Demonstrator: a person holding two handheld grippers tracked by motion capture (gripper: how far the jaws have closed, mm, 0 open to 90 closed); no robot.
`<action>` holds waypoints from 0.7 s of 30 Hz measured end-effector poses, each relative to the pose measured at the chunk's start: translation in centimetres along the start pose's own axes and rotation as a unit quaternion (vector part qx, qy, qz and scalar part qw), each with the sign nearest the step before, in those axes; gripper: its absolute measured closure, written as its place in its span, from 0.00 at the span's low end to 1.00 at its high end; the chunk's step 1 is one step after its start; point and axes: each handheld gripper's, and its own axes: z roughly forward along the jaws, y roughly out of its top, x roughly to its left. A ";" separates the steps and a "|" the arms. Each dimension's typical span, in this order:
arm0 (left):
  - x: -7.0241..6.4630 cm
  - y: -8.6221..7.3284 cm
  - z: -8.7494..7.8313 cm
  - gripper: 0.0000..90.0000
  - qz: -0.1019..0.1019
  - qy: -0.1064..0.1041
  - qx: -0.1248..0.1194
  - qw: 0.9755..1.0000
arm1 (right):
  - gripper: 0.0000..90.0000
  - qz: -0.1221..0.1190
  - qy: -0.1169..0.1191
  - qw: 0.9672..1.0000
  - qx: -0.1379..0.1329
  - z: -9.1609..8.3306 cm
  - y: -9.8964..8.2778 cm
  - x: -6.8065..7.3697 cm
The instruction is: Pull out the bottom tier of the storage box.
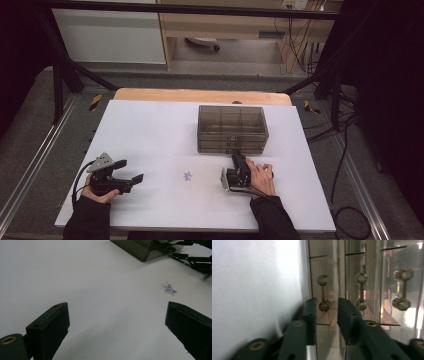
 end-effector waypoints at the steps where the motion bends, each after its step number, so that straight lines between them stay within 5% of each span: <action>1: 0.0 0.0 0.0 0.05 0.001 0.000 0.000 1.000 | 0.72 0.000 0.000 1.000 0.000 0.0 0.0 0.0; 21: 0.0 0.0 0.0 0.05 0.002 0.000 0.002 1.000 | 0.76 -0.009 -0.001 1.000 -0.005 0.6 -0.3 -0.1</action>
